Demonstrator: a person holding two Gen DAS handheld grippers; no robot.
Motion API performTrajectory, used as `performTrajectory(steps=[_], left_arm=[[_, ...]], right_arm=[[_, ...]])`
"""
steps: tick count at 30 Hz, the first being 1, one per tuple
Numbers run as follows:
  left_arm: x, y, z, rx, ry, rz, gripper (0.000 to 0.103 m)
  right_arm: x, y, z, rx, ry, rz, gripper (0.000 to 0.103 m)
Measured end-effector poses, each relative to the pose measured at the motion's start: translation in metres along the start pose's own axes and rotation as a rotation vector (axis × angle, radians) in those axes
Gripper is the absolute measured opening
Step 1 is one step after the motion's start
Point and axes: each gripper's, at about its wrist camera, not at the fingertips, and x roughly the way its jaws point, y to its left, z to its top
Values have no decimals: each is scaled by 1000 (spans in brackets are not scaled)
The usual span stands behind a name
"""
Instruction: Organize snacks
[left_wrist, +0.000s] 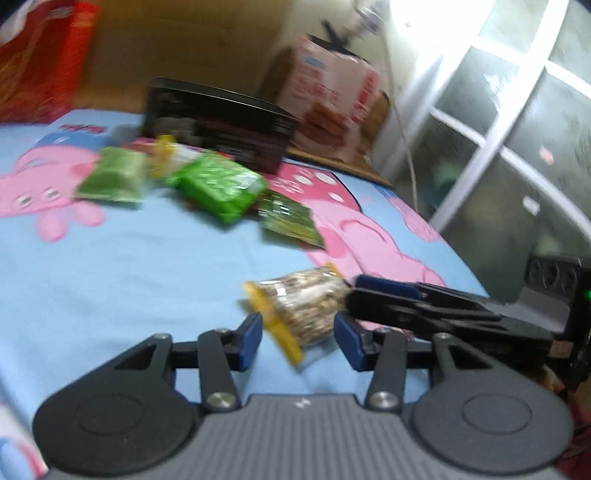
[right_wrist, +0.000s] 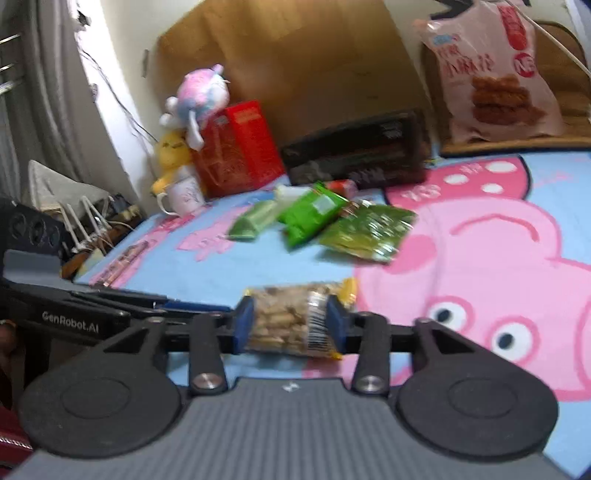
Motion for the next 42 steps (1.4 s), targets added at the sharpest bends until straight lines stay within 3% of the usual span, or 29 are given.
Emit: performTrajectory(steps=[2,6,8,10,12,20,23,26,30,37,42], left_arm=[[-9,16,1,-78,-12,-23,47],[-8,34,6,-168,0,-66,47],[0,29,9,-153,14,-89,48],[9,21,11,-125,33,-110,63],[19,13,11,-102,48,-117,67],[31,8,17,-82,55,-121,64],[25,13,14,-76,46,-99,53],[14,23,9,-90,29,-101,52],[1,39,4,-125,3,-82,35],[-10,52,17,-139,-35,-73,28],[-10,50,50,-95,-83,-95,28]], right_arm=[[-7,3,-1,-28,-19,3,80],[-8,5,-6,-88,13,-66,83],[-6,2,-9,-100,39,-98,83],[-4,2,-11,-126,56,-120,85],[1,5,-13,-165,75,-132,86],[31,24,-16,-323,137,-149,90],[36,34,-18,-350,132,-151,83],[41,43,-19,-369,132,-119,70],[48,52,-17,-384,138,-84,57],[66,61,-7,-385,143,-59,49],[70,59,16,-386,71,-89,48]])
